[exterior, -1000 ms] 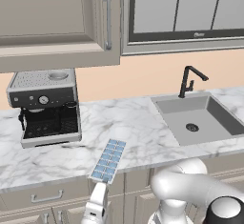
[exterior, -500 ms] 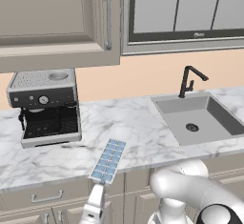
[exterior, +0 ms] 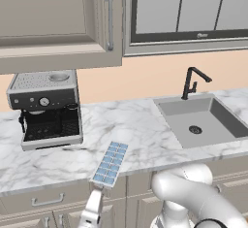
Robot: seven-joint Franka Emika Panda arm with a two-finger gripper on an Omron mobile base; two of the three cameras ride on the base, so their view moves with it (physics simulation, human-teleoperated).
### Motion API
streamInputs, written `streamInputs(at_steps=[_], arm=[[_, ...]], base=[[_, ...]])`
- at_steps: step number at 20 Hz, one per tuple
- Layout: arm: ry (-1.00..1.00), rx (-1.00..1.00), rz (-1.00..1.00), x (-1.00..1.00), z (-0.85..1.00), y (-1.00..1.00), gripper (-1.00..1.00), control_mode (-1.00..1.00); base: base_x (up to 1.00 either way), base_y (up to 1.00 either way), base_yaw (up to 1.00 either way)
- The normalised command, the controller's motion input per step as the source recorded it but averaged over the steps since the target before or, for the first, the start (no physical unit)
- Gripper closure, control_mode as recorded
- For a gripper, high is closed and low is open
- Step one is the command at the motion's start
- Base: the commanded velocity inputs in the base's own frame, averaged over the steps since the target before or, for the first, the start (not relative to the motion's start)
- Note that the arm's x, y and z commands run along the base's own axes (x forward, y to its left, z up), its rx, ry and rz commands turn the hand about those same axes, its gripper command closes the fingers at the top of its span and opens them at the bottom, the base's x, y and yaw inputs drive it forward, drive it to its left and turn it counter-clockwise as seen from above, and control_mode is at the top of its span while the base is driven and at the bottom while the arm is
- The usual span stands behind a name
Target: The ice cube tray has been filled with water. Take the tray and place it in the freezer to make ice. Close the freezer door after placing the tray.
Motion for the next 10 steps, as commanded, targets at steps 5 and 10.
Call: streamInputs(at_steps=[5, 10], arm=[[-0.11, 0.02, 0.0, 0.0, 0.0, 0.01, -1.0, -1.0], [-0.11, 0.06, 0.0, 0.0, 0.0, 0.0, -1.0, -1.0]], base=[[0.0, 0.0, 0.0], [0.0, 0.0, 0.0]])
